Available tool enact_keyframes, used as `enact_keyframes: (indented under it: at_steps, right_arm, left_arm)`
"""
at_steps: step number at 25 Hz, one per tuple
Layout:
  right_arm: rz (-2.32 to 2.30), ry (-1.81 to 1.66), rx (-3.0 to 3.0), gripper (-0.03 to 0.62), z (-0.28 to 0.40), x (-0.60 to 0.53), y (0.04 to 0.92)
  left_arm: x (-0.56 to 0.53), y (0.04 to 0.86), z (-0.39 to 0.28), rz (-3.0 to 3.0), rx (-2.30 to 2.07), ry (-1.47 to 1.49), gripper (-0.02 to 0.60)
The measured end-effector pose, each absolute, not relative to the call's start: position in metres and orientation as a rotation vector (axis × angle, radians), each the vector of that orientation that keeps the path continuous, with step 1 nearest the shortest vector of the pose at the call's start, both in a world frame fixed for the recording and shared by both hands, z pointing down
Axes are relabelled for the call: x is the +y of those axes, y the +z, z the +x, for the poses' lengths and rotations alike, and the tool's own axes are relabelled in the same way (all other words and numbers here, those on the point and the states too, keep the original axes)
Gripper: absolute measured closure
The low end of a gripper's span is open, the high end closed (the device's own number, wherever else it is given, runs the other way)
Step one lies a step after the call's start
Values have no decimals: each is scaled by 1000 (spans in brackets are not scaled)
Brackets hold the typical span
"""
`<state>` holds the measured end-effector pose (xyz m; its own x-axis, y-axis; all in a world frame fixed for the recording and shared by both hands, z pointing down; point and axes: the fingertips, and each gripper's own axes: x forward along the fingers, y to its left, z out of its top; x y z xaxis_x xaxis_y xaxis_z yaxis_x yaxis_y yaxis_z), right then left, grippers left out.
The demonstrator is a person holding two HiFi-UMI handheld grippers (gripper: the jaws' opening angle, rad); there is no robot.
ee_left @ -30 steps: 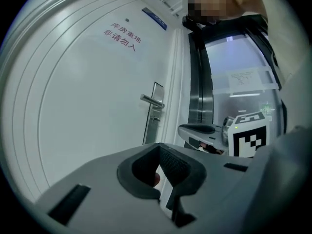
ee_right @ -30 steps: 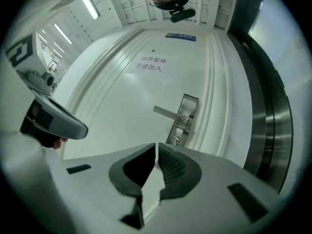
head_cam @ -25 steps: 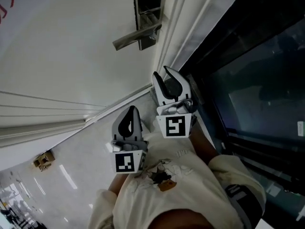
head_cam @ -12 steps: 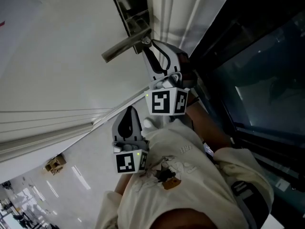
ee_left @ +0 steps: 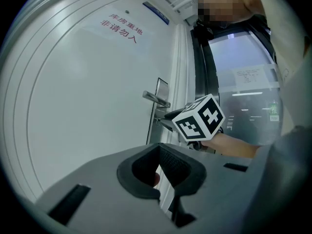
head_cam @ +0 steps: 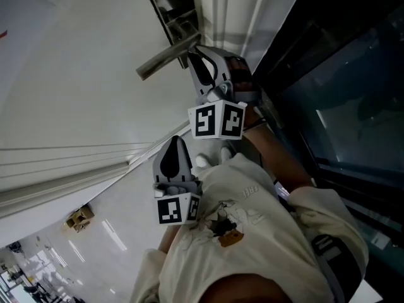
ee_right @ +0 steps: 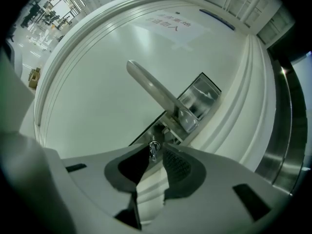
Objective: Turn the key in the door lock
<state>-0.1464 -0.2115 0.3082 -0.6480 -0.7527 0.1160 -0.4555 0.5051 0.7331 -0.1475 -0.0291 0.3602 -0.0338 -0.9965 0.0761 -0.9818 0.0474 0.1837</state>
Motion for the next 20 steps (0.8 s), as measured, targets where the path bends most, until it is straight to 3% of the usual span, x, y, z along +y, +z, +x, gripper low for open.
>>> enact_keyframes:
  at_steps: [13,20]
  right_arm:
    - [1025,-961,-2265,577,-150,-220,317]
    - [1058,-717,-2457,579,-148,-222,316]
  left_arm:
    - [-36,363,-149,2064,-2097,-123,576]
    - [-39,366,-146,2076,-2076,-114,576]
